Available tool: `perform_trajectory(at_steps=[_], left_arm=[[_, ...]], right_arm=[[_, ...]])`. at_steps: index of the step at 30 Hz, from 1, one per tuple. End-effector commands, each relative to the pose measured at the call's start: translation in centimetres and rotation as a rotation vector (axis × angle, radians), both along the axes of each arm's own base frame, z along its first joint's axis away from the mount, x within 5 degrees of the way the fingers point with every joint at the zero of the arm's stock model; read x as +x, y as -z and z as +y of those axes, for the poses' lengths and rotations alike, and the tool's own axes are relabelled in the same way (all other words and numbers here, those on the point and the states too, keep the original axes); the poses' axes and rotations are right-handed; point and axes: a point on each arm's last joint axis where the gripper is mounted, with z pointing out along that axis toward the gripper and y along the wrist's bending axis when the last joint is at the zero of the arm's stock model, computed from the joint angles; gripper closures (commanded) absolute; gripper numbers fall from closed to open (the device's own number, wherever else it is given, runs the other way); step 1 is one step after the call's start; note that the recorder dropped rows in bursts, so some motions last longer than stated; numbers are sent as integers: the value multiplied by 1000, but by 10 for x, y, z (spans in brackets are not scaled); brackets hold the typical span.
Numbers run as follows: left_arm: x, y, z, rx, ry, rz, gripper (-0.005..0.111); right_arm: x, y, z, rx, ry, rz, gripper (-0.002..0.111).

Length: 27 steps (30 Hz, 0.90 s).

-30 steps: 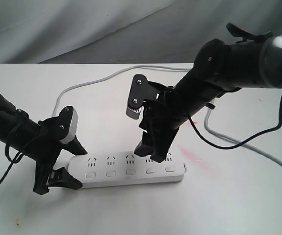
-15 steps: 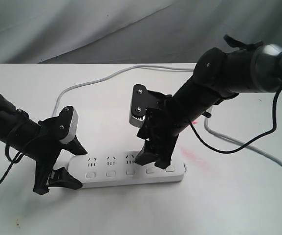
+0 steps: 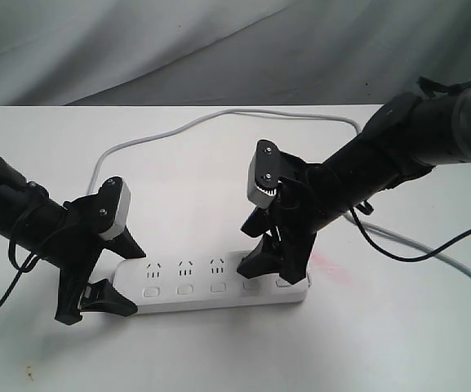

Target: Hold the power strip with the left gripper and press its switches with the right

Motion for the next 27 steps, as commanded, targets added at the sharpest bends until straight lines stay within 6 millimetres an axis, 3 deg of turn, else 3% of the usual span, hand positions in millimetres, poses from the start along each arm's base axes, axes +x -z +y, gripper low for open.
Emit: perform_trajectory(at_steps=[1,7,14,27], left_arm=[[1,-2,-2,-7,5,-6,64],[1,-2,-2,-7,5,-6,64],[1,-2,-2,-7,5,-6,64],[1,-2,-2,-7,5,-6,64]], right_arm=[[1,-1,2,31,16,-23,45],[3,1,1,20,26,-36,45],[3,22,1,-4,20,18,45],[6,26,-2,-49,29,-23,45]])
